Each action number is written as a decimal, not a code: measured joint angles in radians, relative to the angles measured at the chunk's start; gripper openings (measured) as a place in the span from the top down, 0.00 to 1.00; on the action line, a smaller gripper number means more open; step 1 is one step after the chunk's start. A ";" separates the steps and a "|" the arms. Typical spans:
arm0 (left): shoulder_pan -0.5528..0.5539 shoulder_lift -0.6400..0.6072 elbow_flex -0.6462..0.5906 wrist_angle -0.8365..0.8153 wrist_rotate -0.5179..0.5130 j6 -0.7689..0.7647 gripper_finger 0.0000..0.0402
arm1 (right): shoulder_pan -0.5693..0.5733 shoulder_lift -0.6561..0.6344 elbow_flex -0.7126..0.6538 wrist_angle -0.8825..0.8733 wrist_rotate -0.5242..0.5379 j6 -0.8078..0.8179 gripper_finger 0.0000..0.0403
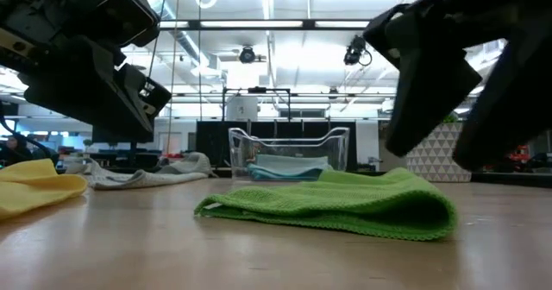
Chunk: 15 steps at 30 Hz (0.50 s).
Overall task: Fold microfiber towels
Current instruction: Fold the green microfiber towel
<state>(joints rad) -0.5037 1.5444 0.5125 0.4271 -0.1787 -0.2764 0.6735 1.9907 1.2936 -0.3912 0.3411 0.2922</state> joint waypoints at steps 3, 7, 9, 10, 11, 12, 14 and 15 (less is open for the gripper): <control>0.000 0.000 0.000 -0.001 0.000 0.000 0.98 | 0.001 0.026 0.009 -0.002 -0.005 -0.032 0.54; 0.000 0.000 0.000 -0.007 0.000 0.000 0.98 | 0.003 0.057 0.009 -0.011 -0.010 -0.055 0.55; 0.000 0.000 0.000 -0.006 0.000 0.000 0.97 | 0.003 0.064 0.009 -0.013 -0.010 -0.061 0.55; 0.000 0.000 0.000 -0.007 0.000 0.000 0.95 | 0.003 0.068 0.009 -0.012 -0.009 -0.062 0.56; 0.000 0.000 0.000 -0.007 0.000 0.000 0.95 | 0.001 0.070 0.009 -0.013 -0.002 -0.064 0.56; 0.000 0.000 0.000 -0.006 0.000 0.000 0.94 | -0.002 0.071 0.009 -0.014 0.006 -0.065 0.56; 0.001 0.000 0.000 -0.007 0.000 0.001 0.94 | -0.008 0.071 0.009 -0.018 0.020 -0.064 0.56; 0.001 0.000 0.000 -0.006 0.000 0.003 0.95 | -0.015 0.071 0.009 -0.022 0.020 -0.060 0.57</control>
<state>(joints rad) -0.5030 1.5445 0.5125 0.4206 -0.1787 -0.2732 0.6586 2.0617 1.3025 -0.4128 0.3613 0.2325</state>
